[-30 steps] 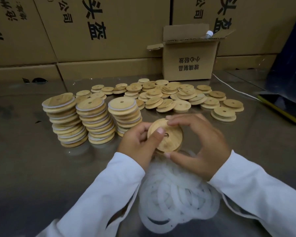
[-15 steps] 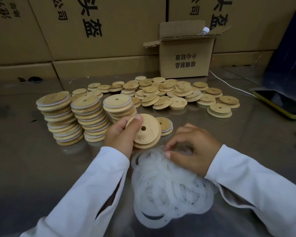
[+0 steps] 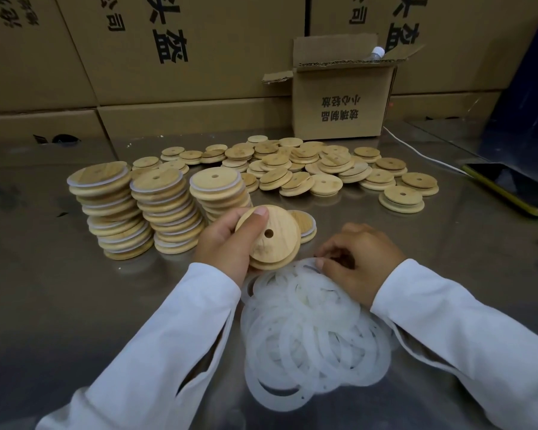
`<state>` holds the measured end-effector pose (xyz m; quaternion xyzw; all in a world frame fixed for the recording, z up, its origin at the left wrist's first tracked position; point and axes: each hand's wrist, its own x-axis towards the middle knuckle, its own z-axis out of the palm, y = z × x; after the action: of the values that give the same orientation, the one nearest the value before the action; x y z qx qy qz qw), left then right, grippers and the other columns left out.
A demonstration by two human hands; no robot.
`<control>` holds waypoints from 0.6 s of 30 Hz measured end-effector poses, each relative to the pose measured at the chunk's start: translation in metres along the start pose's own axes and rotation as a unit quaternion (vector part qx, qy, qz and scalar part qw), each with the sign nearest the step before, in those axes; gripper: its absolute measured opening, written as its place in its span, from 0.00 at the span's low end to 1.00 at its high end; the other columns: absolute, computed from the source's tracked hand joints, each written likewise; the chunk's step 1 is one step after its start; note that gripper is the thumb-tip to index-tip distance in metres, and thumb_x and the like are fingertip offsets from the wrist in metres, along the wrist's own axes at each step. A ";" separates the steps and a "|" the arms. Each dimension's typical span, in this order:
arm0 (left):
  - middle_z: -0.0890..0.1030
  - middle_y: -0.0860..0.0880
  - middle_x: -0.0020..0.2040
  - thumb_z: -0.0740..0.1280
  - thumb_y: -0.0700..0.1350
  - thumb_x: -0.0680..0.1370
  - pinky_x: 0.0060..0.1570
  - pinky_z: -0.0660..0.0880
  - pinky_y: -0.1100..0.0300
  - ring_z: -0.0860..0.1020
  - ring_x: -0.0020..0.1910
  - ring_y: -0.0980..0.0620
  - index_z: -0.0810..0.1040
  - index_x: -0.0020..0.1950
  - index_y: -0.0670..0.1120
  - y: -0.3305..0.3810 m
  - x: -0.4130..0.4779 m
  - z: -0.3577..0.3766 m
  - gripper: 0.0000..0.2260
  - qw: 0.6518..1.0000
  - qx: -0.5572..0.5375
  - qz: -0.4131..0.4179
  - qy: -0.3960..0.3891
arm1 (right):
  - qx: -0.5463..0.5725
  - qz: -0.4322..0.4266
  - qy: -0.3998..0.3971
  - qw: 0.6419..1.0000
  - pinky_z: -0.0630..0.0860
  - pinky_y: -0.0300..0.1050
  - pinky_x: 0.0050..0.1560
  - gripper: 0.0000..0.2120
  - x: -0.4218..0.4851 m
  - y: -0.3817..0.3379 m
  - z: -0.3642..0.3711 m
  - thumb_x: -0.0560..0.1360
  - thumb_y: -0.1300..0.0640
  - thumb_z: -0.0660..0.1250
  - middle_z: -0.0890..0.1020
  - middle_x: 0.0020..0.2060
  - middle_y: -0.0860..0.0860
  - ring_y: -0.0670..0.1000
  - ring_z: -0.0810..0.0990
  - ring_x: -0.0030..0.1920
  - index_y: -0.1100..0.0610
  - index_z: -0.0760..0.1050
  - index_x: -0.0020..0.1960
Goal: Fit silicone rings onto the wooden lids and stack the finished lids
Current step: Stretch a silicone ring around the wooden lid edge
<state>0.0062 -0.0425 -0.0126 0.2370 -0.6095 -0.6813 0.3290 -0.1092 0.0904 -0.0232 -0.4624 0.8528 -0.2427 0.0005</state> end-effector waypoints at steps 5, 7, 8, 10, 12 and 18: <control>0.81 0.54 0.32 0.66 0.46 0.75 0.39 0.77 0.55 0.79 0.40 0.51 0.82 0.32 0.56 0.000 -0.002 0.002 0.12 1.000 0.006 0.006 -0.003 | 0.056 0.038 -0.008 0.998 0.72 0.41 0.49 0.03 0.001 -0.004 -0.002 0.70 0.51 0.70 0.72 0.38 0.42 0.46 0.73 0.46 0.46 0.77 0.38; 0.81 0.53 0.33 0.66 0.46 0.75 0.45 0.77 0.50 0.79 0.42 0.49 0.82 0.32 0.55 0.000 -0.002 0.002 0.12 1.000 0.010 0.010 -0.002 | 0.092 0.060 -0.012 0.994 0.73 0.44 0.51 0.08 0.000 -0.003 -0.002 0.69 0.52 0.71 0.74 0.38 0.43 0.46 0.74 0.46 0.45 0.74 0.33; 0.82 0.52 0.35 0.66 0.46 0.75 0.49 0.76 0.47 0.79 0.43 0.47 0.83 0.33 0.54 0.000 -0.002 0.002 0.12 1.000 0.011 0.010 -0.002 | 0.103 0.065 -0.011 0.992 0.73 0.45 0.51 0.09 -0.001 -0.002 -0.003 0.68 0.52 0.72 0.75 0.38 0.43 0.47 0.75 0.46 0.45 0.74 0.32; 0.82 0.47 0.41 0.66 0.46 0.75 0.56 0.74 0.42 0.79 0.49 0.43 0.83 0.34 0.53 0.000 -0.002 0.001 0.10 1.000 0.014 0.011 -0.004 | 0.135 0.073 -0.007 0.988 0.74 0.42 0.49 0.09 -0.002 -0.003 -0.004 0.69 0.54 0.71 0.77 0.37 0.44 0.46 0.76 0.43 0.46 0.74 0.32; 0.82 0.45 0.43 0.66 0.46 0.75 0.58 0.73 0.39 0.79 0.52 0.41 0.83 0.35 0.53 0.000 -0.001 0.000 0.10 1.000 0.018 0.014 -0.002 | 0.200 0.072 0.003 0.977 0.74 0.36 0.44 0.09 -0.003 -0.005 -0.006 0.70 0.57 0.70 0.79 0.34 0.45 0.46 0.77 0.39 0.49 0.74 0.34; 0.82 0.44 0.45 0.66 0.47 0.76 0.48 0.78 0.42 0.79 0.52 0.40 0.83 0.37 0.54 -0.003 0.001 -0.001 0.10 0.999 -0.035 -0.008 0.005 | 0.507 0.031 0.078 0.858 0.76 0.32 0.41 0.06 -0.005 -0.015 -0.021 0.67 0.60 0.69 0.84 0.30 0.48 0.43 0.81 0.35 0.53 0.78 0.43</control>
<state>0.0055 -0.0438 -0.0159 0.2337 -0.5818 -0.7037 0.3341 -0.0990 0.0962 0.0004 -0.3512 0.6225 -0.6770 0.1756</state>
